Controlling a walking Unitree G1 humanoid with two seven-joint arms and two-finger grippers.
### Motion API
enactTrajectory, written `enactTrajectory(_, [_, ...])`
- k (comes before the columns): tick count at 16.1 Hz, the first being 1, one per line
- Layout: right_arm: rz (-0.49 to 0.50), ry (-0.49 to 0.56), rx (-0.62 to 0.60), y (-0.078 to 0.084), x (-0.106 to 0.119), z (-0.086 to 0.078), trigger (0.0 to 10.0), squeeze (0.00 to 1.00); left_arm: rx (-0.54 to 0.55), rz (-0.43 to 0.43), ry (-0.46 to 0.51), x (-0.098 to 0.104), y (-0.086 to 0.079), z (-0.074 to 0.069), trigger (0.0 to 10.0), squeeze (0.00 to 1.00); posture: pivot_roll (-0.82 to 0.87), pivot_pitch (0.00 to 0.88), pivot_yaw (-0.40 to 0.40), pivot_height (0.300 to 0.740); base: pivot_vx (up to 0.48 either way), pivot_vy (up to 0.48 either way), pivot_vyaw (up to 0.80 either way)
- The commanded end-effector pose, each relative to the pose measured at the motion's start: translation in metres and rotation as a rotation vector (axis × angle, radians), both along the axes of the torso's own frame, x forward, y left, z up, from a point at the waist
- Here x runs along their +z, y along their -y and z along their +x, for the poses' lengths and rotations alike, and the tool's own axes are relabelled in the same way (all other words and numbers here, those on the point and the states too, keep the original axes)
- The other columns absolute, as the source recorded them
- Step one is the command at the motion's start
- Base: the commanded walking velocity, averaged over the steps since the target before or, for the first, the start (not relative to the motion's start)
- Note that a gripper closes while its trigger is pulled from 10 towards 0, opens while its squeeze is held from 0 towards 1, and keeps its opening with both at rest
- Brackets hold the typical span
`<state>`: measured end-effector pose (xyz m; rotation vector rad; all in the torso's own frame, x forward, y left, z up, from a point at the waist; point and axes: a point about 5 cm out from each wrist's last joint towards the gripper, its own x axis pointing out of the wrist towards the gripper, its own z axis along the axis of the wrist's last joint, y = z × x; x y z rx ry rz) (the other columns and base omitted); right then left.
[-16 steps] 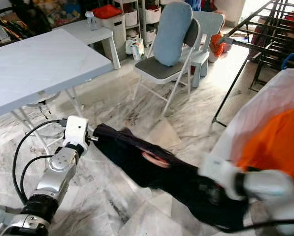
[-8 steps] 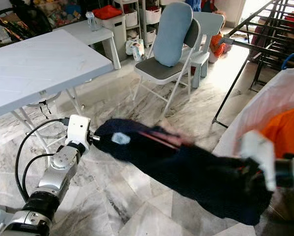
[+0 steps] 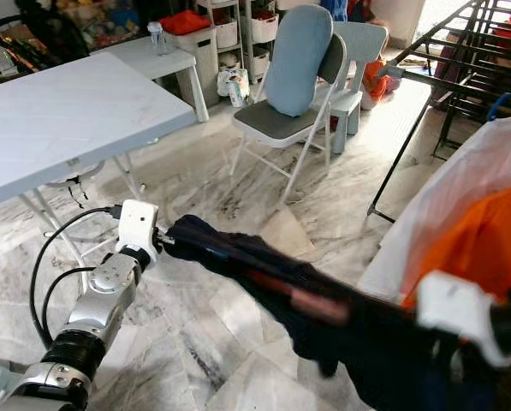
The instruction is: Hang hanger
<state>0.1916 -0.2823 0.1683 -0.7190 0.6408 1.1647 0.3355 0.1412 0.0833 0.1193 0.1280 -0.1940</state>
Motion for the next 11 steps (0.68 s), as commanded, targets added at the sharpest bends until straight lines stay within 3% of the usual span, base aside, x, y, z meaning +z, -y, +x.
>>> enactTrajectory(1, [-0.068,0.006,0.034,-0.002,-0.004,-0.002,10.0,0.00,0.050,-0.013,0.019,0.008,-0.013,0.005,10.0,0.00,-0.22,0.000,0.065,0.740,0.000,0.000,0.00])
enactTrajectory(4, [0.171,0.044,0.041,-0.022,0.018,0.002,10.0,0.00,0.039,-0.005,-0.003,0.003,-0.013,0.003,10.0,0.00,-0.22,0.000,0.065,0.740,0.000,0.000,0.00])
enactTrajectory(5, [0.307,0.091,0.035,-0.027,0.043,0.007,10.0,0.00,0.039,-0.003,-0.026,-0.001,-0.016,0.002,10.0,0.00,-0.23,0.000,0.067,0.740,0.000,0.000,0.00])
enactTrajectory(8, [0.428,0.147,0.046,-0.026,0.078,0.011,10.0,0.00,0.016,-0.005,-0.051,-0.005,-0.012,0.000,10.0,0.00,-0.23,0.000,0.066,0.740,0.000,0.000,0.00])
enactTrajectory(11, [0.501,0.182,0.032,-0.023,0.096,0.015,10.0,0.00,-0.041,-0.023,-0.081,-0.012,-0.001,-0.004,10.0,0.00,-0.23,0.000,0.065,0.740,0.000,0.000,0.00])
